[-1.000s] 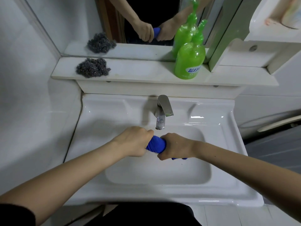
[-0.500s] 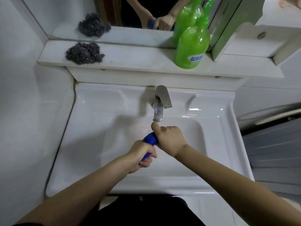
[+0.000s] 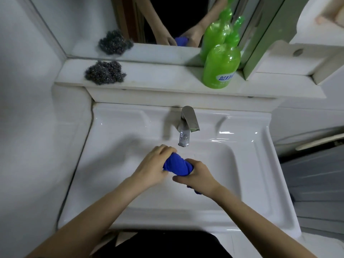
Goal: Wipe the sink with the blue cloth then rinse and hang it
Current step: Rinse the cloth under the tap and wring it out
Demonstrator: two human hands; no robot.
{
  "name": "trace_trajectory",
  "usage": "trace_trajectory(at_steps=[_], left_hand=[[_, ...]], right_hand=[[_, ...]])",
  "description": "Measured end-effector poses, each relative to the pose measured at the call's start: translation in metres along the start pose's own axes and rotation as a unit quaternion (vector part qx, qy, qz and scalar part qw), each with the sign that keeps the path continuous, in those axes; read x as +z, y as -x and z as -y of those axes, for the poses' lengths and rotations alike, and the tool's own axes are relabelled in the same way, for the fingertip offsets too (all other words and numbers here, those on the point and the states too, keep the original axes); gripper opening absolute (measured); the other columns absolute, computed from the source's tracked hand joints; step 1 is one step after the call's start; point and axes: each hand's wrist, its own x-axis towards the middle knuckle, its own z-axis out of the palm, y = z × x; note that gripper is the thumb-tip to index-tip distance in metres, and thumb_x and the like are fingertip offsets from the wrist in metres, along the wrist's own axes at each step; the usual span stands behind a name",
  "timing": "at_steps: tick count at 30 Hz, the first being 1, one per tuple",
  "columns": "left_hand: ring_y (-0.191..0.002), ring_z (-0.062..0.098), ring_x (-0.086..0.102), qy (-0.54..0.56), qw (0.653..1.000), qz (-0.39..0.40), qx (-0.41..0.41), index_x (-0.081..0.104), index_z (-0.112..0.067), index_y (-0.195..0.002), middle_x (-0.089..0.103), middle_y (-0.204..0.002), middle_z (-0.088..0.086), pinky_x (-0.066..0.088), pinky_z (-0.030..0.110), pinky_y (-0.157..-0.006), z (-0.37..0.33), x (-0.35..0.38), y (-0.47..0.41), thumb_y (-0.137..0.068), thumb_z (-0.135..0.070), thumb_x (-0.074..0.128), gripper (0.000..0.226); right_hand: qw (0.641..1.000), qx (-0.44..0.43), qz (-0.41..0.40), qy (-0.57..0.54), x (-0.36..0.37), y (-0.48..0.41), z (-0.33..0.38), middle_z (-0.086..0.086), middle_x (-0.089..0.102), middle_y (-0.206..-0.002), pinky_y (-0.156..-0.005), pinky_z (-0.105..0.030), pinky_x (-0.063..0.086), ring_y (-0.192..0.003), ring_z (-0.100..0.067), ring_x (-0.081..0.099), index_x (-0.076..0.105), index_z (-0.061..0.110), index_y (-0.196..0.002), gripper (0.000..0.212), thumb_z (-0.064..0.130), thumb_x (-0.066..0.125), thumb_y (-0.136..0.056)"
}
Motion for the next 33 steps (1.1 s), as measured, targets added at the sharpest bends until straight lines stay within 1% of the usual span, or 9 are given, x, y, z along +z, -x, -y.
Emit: trace_trajectory(at_steps=[3, 5, 8, 11, 16, 20, 25, 29, 33], left_hand=[[-0.135, 0.018, 0.030, -0.028, 0.998, -0.045, 0.017, 0.047, -0.025, -0.141, 0.037, -0.148, -0.001, 0.031, 0.027, -0.108, -0.001, -0.019, 0.003, -0.071, 0.003, 0.060, 0.077], [-0.135, 0.016, 0.031, 0.090, 0.991, -0.068, -0.069, 0.045, -0.030, -0.140, 0.035, -0.146, -0.004, 0.031, 0.025, -0.105, -0.008, -0.027, 0.008, -0.075, 0.001, 0.056, 0.073], [-0.104, 0.016, 0.062, 0.416, 0.876, -0.075, -0.232, 0.052, -0.032, -0.121, 0.055, -0.123, 0.001, 0.055, 0.029, -0.085, -0.027, -0.032, 0.012, -0.073, -0.029, 0.067, 0.050], [-0.098, 0.025, 0.072, 0.571, 0.768, -0.035, -0.288, 0.053, -0.019, -0.121, 0.067, -0.117, 0.011, 0.061, 0.039, -0.080, -0.041, -0.022, 0.014, -0.081, -0.035, 0.077, 0.050], [-0.107, 0.028, 0.069, 0.547, 0.778, -0.114, -0.287, 0.056, -0.011, -0.120, 0.069, -0.115, 0.012, 0.055, 0.049, -0.095, -0.055, -0.006, 0.018, -0.071, -0.036, 0.077, 0.059], [-0.114, 0.031, 0.065, 0.577, 0.775, -0.104, -0.238, 0.056, -0.010, -0.124, 0.069, -0.121, 0.014, 0.052, 0.048, -0.099, -0.052, -0.010, 0.024, -0.079, -0.029, 0.070, 0.051], [-0.112, 0.030, 0.066, 0.675, 0.720, 0.009, -0.163, 0.070, -0.012, -0.117, 0.071, -0.118, 0.015, 0.056, 0.037, -0.092, -0.044, -0.027, 0.023, -0.087, -0.016, 0.064, 0.031], [-0.113, 0.029, 0.068, 0.710, 0.685, 0.010, -0.165, 0.074, -0.019, -0.113, 0.072, -0.119, 0.012, 0.057, 0.036, -0.086, -0.042, -0.028, 0.023, -0.088, -0.021, 0.064, 0.027], [-0.128, 0.032, 0.057, 0.744, 0.638, -0.005, -0.200, 0.062, -0.016, -0.132, 0.060, -0.138, 0.016, 0.053, 0.040, -0.097, -0.034, -0.018, 0.029, -0.092, -0.043, 0.059, 0.049]], right_hand=[[0.995, -0.007, -0.018, -0.095, -0.008, 0.014, 0.010, 0.007, 0.061, -0.071, -0.049, -0.026, 0.050, -0.049, -0.008, 0.055, 0.063, 0.025, -0.097, 0.035, 0.035, 0.081, -0.068], [0.991, -0.034, -0.060, -0.117, -0.014, 0.023, 0.015, 0.004, 0.064, -0.081, -0.051, -0.022, 0.051, -0.049, -0.008, 0.056, 0.060, 0.031, -0.104, 0.037, 0.041, 0.077, -0.073], [0.987, -0.092, -0.124, -0.042, -0.011, 0.036, 0.018, 0.009, 0.067, -0.089, -0.058, -0.025, 0.053, -0.057, -0.010, 0.066, 0.047, 0.036, -0.116, 0.043, 0.046, 0.070, -0.081], [0.976, -0.164, -0.140, 0.027, 0.004, 0.047, 0.014, 0.015, 0.061, -0.107, -0.063, -0.026, 0.054, -0.065, -0.010, 0.067, 0.037, 0.040, -0.129, 0.047, 0.045, 0.064, -0.090], [0.973, -0.202, -0.093, 0.055, 0.028, 0.061, -0.003, 0.010, 0.051, -0.120, -0.067, -0.023, 0.051, -0.070, -0.009, 0.062, 0.031, 0.034, -0.137, 0.052, 0.034, 0.059, -0.094], [0.982, -0.137, -0.025, -0.128, 0.021, 0.065, 0.005, 0.009, 0.064, -0.104, -0.068, -0.018, 0.047, -0.081, -0.010, 0.061, 0.039, 0.031, -0.128, 0.045, 0.036, 0.060, -0.089], [0.944, -0.077, -0.036, -0.319, 0.000, 0.052, 0.034, 0.000, 0.062, -0.087, -0.050, -0.021, 0.045, -0.061, -0.010, 0.057, 0.050, 0.021, -0.106, 0.023, 0.038, 0.059, -0.095], [0.955, -0.088, -0.062, -0.276, -0.006, 0.043, 0.044, 0.001, 0.066, -0.077, -0.054, -0.025, 0.049, -0.065, -0.015, 0.062, 0.059, 0.017, -0.100, 0.007, 0.023, 0.062, -0.098], [0.954, -0.131, -0.159, -0.216, -0.004, 0.040, 0.040, 0.001, 0.055, -0.069, -0.056, -0.022, 0.042, -0.062, -0.012, 0.049, 0.055, 0.006, -0.086, 0.016, 0.016, 0.059, -0.098]])
